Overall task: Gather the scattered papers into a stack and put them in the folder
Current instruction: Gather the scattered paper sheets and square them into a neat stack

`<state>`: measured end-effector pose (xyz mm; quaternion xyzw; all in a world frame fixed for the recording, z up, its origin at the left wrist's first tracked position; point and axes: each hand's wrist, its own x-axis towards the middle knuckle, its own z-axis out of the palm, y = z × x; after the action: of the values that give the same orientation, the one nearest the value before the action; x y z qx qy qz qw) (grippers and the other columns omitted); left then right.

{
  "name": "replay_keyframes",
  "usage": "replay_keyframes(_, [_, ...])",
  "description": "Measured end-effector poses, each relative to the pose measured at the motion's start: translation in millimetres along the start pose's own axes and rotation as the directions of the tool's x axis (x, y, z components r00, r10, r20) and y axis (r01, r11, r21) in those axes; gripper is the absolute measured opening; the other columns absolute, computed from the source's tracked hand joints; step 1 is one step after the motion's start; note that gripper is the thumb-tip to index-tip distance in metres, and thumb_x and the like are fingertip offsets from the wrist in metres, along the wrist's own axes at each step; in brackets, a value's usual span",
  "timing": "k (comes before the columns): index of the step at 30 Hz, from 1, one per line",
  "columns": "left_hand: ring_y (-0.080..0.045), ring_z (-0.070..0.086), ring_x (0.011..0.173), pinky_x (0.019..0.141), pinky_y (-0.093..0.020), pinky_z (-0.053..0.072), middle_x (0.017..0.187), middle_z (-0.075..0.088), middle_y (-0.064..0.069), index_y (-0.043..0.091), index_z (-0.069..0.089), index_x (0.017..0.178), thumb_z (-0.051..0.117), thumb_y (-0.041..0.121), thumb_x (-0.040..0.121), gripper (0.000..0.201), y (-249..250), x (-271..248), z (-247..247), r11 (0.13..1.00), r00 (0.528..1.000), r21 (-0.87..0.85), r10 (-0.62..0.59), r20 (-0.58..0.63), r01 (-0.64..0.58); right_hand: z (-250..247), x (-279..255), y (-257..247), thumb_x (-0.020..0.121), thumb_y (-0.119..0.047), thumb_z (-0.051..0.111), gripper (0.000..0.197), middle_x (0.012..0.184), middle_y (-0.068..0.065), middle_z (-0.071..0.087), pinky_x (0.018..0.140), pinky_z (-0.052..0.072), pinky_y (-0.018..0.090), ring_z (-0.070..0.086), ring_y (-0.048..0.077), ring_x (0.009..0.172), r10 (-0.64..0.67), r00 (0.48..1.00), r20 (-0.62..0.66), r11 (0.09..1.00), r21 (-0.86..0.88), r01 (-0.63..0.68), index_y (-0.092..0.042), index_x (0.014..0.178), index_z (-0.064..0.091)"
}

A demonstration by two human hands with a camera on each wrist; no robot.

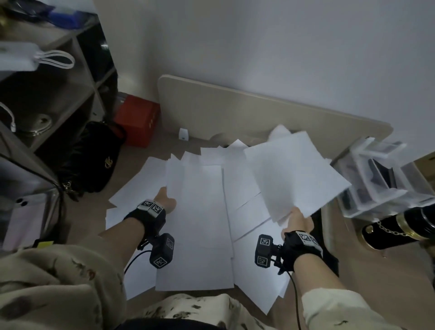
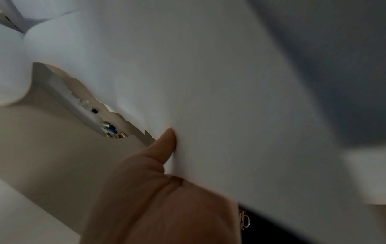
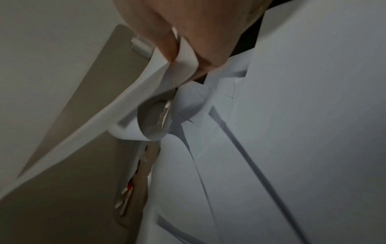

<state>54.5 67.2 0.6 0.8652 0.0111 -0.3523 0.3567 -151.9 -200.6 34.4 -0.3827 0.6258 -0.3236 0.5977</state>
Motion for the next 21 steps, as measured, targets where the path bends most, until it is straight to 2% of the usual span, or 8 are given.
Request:
replay_keyframes(2, [-0.034,0.038,0.131,0.104,-0.034,0.034,0.145,0.036,-0.015,0.004,0.021,0.147,0.043,0.0,0.093,0.058,3,-2,2,1.0,1.0,-0.006,0.01,0.002,-0.01,4,-6,2,0.091,-0.009,0.054,0.04,0.111,0.006,0.055,0.088,0.042,0.033,0.052,0.024,0.103,-0.047,0.994,0.098,0.989,-0.138,0.06,0.0,0.129,0.05])
replay_keyframes(5, [-0.034,0.042,0.127,0.099,-0.033,0.036,0.141,0.04,-0.017,0.002,0.025,0.144,0.044,0.0,0.092,0.055,5,-3,5,0.999,0.999,-0.005,0.044,0.004,-0.044,6,-3,12,0.091,-0.006,0.053,0.031,0.119,0.01,0.061,0.096,0.045,0.04,0.055,0.026,0.105,-0.041,0.967,0.253,0.948,-0.296,0.118,-0.003,0.122,0.057])
replay_keyframes(9, [-0.035,0.049,0.117,0.087,-0.031,0.041,0.131,0.048,-0.018,0.003,0.033,0.14,0.045,0.001,0.09,0.051,6,-1,4,0.998,0.999,-0.023,0.052,0.008,-0.052,7,2,23,0.091,-0.004,0.056,0.026,0.112,0.01,0.062,0.085,0.043,0.031,0.057,0.025,0.097,0.023,0.917,0.399,0.891,-0.425,0.163,0.001,0.117,0.06])
replay_keyframes(13, [-0.034,0.047,0.122,0.1,-0.034,0.039,0.136,0.046,-0.017,0.004,0.029,0.143,0.044,0.004,0.094,0.051,6,-1,6,0.996,0.999,-0.075,0.042,0.0,-0.042,11,0,30,0.091,-0.012,0.062,0.023,0.118,0.007,0.061,0.1,0.042,0.037,0.056,0.024,0.107,0.12,0.839,0.531,0.797,-0.555,0.238,0.0,0.11,0.059])
replay_keyframes(15, [-0.035,0.048,0.121,0.103,-0.037,0.039,0.136,0.047,-0.018,0.003,0.032,0.141,0.045,0.01,0.096,0.048,6,-2,7,0.991,0.999,-0.124,0.042,-0.012,-0.043,14,-3,32,0.09,-0.006,0.06,0.023,0.112,0.016,0.064,0.097,0.047,0.041,0.06,0.03,0.106,0.176,0.802,0.571,0.769,-0.589,0.25,0.007,0.11,0.06])
replay_keyframes(17, [-0.035,0.05,0.121,0.105,-0.041,0.04,0.135,0.049,-0.017,0.002,0.036,0.138,0.055,0.019,0.094,0.051,5,-3,8,0.984,0.998,-0.167,0.057,-0.02,-0.06,16,-4,35,0.089,0.0,0.06,0.006,0.102,0.021,0.066,0.086,0.051,0.041,0.062,0.029,0.094,0.175,0.783,0.597,0.766,-0.583,0.273,0.0,0.092,0.065])
replay_keyframes(18, [-0.034,0.05,0.12,0.105,-0.044,0.041,0.133,0.051,-0.016,0.003,0.037,0.137,0.063,0.021,0.089,0.057,4,-4,8,0.984,0.997,-0.166,0.069,-0.018,-0.071,17,-3,36,0.087,-0.001,0.063,0.005,0.099,0.023,0.067,0.084,0.051,0.041,0.061,0.027,0.089,0.146,0.786,0.6,0.76,-0.577,0.299,-0.004,0.084,0.066])
replay_keyframes(21, [-0.033,0.05,0.119,0.102,-0.044,0.042,0.13,0.051,-0.015,0.003,0.037,0.134,0.08,0.011,0.072,0.076,1,-4,10,0.991,0.995,-0.091,0.094,-0.023,-0.096,16,-1,33,0.082,-0.008,0.07,0.009,0.092,0.023,0.07,0.081,0.053,0.04,0.058,0.022,0.08,0.067,0.797,0.6,0.765,-0.544,0.345,-0.001,0.078,0.067])
